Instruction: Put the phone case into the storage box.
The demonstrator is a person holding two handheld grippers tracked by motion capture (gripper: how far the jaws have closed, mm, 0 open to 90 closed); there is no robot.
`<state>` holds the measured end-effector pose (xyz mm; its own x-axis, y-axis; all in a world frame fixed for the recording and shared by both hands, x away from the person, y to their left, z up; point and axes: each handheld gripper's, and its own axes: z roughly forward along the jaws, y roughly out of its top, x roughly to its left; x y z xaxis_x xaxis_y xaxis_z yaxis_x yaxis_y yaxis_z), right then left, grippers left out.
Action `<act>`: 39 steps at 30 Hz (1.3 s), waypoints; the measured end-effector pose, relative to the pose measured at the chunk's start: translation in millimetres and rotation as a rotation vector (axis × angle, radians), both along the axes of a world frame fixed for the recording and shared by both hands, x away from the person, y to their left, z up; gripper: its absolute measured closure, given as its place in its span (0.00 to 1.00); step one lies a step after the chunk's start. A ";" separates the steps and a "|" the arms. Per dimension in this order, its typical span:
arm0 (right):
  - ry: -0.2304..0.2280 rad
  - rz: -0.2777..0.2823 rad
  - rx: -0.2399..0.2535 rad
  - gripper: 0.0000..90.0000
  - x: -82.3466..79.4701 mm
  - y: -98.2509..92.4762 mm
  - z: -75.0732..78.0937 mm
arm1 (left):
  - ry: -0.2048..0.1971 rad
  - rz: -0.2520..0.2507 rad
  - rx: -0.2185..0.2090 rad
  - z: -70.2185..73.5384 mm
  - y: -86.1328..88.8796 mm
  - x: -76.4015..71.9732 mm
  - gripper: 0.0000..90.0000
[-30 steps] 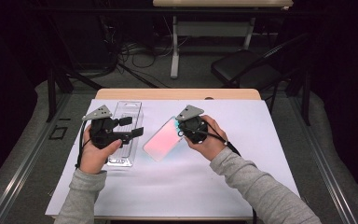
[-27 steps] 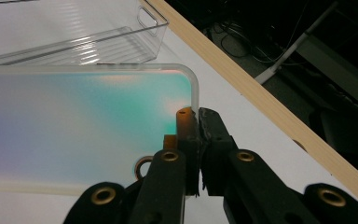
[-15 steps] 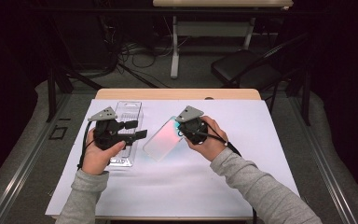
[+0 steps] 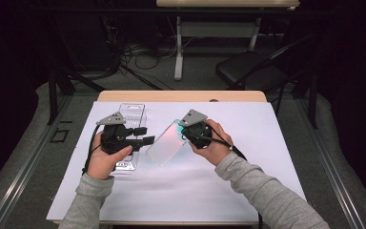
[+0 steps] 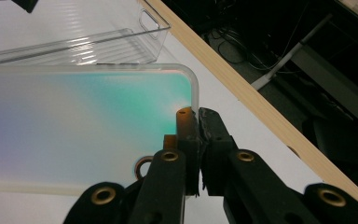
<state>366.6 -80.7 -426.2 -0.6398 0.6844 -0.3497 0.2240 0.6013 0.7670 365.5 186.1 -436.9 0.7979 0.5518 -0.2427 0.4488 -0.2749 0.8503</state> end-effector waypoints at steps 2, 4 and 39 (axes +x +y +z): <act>-0.002 0.002 -0.001 0.97 -0.7 0.4 -0.3 | 0.006 -0.005 0.004 -1.7 -2.1 0.2 0.49; -0.005 0.002 -0.005 0.97 -1.5 0.9 -0.8 | 0.012 -0.005 0.010 -3.2 -4.1 0.2 0.49; -0.033 0.040 -0.045 0.97 -9.1 8.8 -5.3 | 0.276 -0.014 -0.028 -22.7 -14.9 5.0 0.70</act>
<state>357.5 -71.9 -431.4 -0.6540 0.6417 -0.4007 0.1746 0.6434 0.7453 370.5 171.2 -459.6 0.7069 0.5311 -0.4673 0.6609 -0.2604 0.7038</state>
